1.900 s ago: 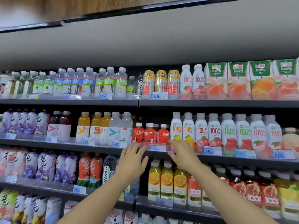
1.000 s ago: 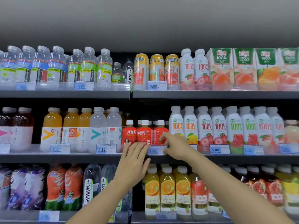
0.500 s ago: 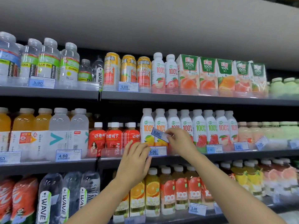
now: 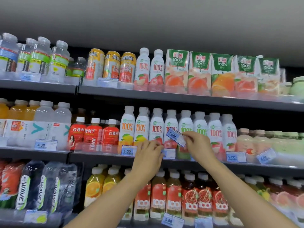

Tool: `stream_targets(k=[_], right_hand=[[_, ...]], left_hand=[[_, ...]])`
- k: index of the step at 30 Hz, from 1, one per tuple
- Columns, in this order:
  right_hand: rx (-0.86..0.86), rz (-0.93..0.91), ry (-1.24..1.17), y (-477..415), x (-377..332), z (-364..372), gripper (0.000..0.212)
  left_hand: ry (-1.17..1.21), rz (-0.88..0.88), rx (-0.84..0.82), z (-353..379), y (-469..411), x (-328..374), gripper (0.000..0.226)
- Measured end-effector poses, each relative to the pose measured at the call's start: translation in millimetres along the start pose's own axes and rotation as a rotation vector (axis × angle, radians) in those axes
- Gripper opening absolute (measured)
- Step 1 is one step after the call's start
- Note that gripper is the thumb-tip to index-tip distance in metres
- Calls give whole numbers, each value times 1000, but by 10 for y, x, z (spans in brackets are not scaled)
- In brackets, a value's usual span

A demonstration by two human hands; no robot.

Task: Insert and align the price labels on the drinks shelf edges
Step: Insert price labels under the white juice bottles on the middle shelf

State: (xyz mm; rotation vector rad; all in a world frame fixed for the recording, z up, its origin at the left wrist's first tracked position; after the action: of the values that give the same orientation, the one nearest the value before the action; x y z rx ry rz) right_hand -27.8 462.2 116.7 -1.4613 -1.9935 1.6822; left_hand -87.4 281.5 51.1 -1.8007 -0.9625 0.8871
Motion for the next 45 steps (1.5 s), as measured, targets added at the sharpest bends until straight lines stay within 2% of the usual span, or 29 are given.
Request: stream_targets(k=[6,12,16,19,21,23,33,36,41,45], right_hand=[[-46,-30,-62,7,198,-90,21],[-19,2,-136,51,224,-145,10],[3,-14,-177,69,163,-203,12],[-2,-25,-161,53,137,-177,12],[-13,-21,-173,51,128,-127,13],[-21,1,-202,65,133,-74,14],[-68,36,-258,117,176,181,13],[-70,37,-247,123,152,240,12],[-73,-122,-92,91,85,297,17],[-145,-227,33,128,88,340,25]], left_hand=[[15,-107,-21,-50,-95,37,6],[-59,-134,-134,-118,-182,119,16],[150,-299,-27,-382,-148,-1,10],[155,-125,-58,-350,83,-11,7],[42,8,-144,-171,280,-32,17],[-45,57,-182,-25,403,-58,28],[-107,62,-145,11,415,20,34],[-116,75,-141,-15,379,39,30],[-115,45,-158,-25,321,52,23],[-97,35,-152,-28,328,43,23]])
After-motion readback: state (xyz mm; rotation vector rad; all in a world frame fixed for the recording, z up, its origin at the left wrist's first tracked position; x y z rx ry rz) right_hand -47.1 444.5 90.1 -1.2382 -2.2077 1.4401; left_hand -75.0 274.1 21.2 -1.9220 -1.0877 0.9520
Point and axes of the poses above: each hand's wrist, its own y-axis away from the middle knuckle, its own z-axis out of the palm, x = y × z, the point moved 4 cm from there along -y, towards the middle knuckle, and after that the axes turned 12 degrees about -y, right-handed, at the moved point
